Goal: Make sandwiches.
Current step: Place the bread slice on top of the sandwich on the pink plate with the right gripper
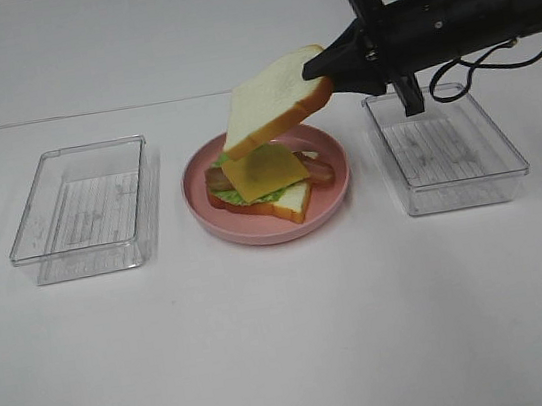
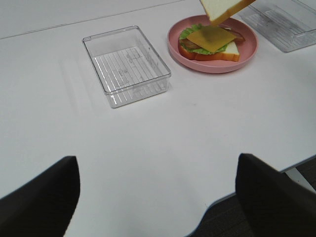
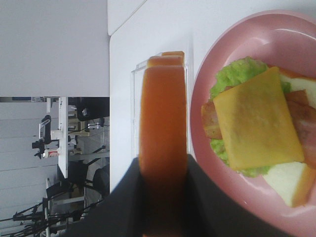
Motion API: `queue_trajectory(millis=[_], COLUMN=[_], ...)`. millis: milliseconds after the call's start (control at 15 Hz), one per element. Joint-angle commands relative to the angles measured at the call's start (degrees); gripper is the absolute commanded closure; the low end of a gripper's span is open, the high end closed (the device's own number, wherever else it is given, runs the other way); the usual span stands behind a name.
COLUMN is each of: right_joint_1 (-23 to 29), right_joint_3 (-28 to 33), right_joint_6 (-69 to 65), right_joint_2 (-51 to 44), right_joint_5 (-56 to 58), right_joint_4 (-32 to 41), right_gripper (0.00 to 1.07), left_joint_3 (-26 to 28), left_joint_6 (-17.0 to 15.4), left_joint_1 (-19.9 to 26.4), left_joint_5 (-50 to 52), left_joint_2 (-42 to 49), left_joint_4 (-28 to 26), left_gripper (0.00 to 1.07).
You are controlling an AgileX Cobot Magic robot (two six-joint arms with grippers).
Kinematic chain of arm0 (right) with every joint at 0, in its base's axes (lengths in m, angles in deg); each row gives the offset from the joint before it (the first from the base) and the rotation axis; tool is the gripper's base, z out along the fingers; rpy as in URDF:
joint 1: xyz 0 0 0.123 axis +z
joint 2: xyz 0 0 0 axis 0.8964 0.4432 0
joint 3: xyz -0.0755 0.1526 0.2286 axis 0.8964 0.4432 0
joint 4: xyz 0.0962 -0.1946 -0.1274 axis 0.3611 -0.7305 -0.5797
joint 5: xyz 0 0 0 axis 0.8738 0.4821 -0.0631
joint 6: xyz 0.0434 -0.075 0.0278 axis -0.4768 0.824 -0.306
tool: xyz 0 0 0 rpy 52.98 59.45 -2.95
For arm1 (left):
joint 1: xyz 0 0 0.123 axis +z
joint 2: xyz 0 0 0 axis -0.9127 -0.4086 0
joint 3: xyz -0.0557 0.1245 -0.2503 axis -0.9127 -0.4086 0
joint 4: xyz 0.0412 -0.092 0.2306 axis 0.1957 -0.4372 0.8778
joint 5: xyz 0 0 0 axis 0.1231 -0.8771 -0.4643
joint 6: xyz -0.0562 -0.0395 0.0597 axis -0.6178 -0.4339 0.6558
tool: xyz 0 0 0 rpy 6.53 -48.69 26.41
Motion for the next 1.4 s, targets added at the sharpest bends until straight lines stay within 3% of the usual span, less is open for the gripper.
queue_trajectory(millis=[67,600,1400], right_joint_1=[4.7,6.1,6.1], right_joint_3=[0.2,0.2,0.2], right_joint_6=[1.3,1.3,4.1], right_joint_2=[-0.2,6.0,6.1], right_joint_5=[-6.6,-9.1,-6.4], right_joint_4=[4.9,7.9,8.8], right_gripper=[1.07,1.07,1.06], left_joint_3=[-0.1,-0.1,-0.1], left_joint_6=[-0.3,-0.3,-0.3], left_joint_1=[-0.1,-0.1,-0.1], left_joint_5=[0.5,0.5,0.5], left_joint_2=[1.1,1.1,1.1], left_joint_4=[-0.1,-0.1,-0.1], left_gripper=[0.25,0.25,0.26])
